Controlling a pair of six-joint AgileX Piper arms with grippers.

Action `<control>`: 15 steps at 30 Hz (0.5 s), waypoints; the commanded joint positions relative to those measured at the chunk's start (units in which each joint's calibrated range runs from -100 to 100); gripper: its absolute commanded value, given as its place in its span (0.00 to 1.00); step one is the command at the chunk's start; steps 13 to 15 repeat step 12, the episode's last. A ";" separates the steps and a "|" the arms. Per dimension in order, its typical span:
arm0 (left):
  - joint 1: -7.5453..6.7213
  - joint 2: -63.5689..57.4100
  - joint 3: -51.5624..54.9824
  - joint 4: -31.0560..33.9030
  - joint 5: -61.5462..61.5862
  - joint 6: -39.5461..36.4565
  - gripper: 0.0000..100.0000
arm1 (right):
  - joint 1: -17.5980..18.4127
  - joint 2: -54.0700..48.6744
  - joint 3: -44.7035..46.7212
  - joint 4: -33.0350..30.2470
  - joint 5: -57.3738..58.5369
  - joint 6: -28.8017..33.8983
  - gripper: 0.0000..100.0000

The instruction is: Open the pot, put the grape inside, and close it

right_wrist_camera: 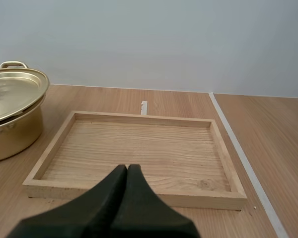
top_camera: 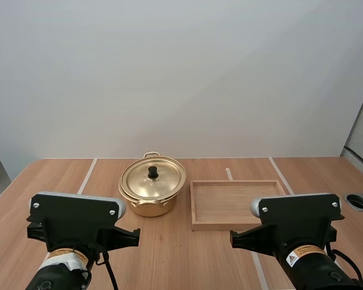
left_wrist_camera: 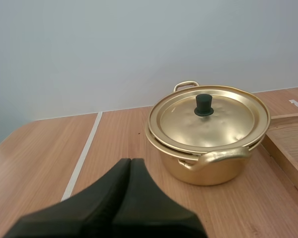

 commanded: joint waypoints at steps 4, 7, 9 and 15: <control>0.08 -0.32 0.00 -0.67 -1.19 0.09 0.00 | 0.17 -0.35 0.00 -0.27 0.17 0.64 0.00; 0.08 -0.32 0.00 -0.67 -1.19 0.09 0.00 | 0.17 -0.35 0.00 -0.27 0.17 0.61 0.00; 0.08 -0.32 0.00 -0.67 -1.19 0.09 0.00 | 0.17 -0.35 0.00 -0.27 0.17 0.76 0.00; 0.08 -0.32 0.00 -0.67 -1.19 0.09 0.00 | 0.17 -0.35 0.00 -0.27 0.17 0.76 0.00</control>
